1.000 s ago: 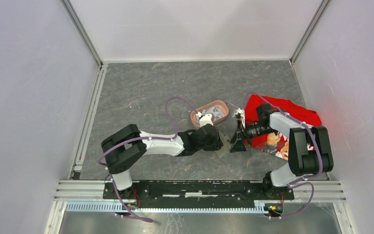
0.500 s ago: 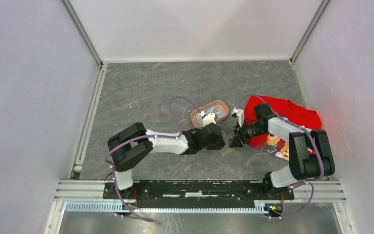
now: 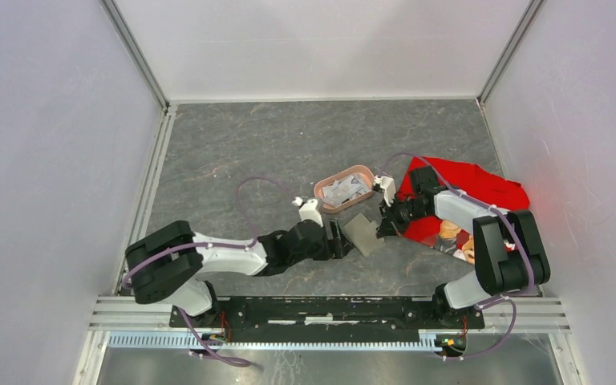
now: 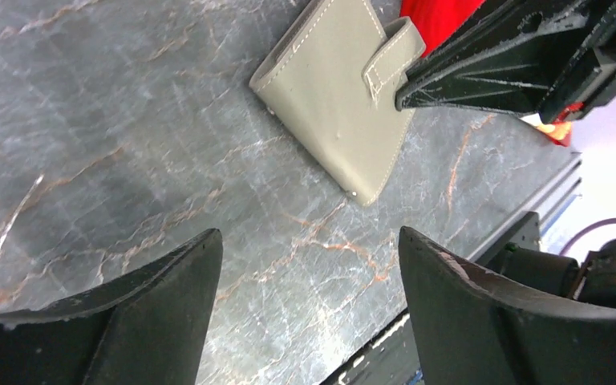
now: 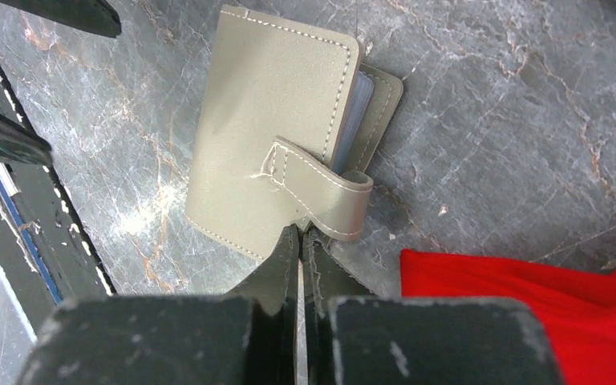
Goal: Put the credit cards into the card holder
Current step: Close the card holder at the center of the board.
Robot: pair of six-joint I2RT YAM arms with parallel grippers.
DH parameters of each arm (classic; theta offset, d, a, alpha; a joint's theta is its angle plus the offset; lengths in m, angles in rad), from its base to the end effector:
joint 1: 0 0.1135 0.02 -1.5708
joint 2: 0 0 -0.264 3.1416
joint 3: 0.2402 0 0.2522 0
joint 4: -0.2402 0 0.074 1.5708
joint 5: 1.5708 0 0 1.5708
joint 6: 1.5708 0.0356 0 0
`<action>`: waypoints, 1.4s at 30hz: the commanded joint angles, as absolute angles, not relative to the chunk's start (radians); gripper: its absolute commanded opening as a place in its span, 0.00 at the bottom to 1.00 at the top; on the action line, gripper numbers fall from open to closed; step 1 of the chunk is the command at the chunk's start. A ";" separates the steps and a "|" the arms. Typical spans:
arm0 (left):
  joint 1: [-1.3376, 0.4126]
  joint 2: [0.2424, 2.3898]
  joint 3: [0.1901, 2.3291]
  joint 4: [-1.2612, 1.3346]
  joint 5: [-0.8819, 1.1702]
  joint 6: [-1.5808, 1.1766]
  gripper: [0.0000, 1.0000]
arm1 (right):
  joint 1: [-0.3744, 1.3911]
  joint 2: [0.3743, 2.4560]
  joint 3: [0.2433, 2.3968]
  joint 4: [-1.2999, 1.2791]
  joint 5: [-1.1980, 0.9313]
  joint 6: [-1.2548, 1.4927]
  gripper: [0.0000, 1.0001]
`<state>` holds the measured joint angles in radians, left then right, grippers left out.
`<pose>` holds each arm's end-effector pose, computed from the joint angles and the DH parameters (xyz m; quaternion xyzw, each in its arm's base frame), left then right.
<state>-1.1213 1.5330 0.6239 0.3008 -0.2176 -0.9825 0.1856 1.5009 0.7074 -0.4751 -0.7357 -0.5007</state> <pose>0.1360 -0.2643 0.1588 0.0110 0.8825 -0.3518 0.3118 0.2374 0.0689 0.1485 -0.3613 0.8505 0.3291 0.1945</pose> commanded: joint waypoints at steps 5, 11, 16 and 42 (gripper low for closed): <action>-1.120 1.547 0.503 0.634 -0.210 -1.176 0.90 | 0.211 1.563 0.719 -0.463 -0.543 -0.543 0.00; -1.120 1.669 0.517 0.761 -0.227 -1.245 0.90 | 0.205 1.599 0.741 -0.497 -0.556 -0.557 0.00; -1.118 1.726 0.525 0.781 -0.312 -1.272 0.88 | 0.181 1.634 0.761 -0.532 -0.604 -0.574 0.00; -1.066 1.997 0.596 1.132 -0.076 -1.108 0.03 | 0.130 1.570 0.766 -0.619 -0.753 -0.691 0.26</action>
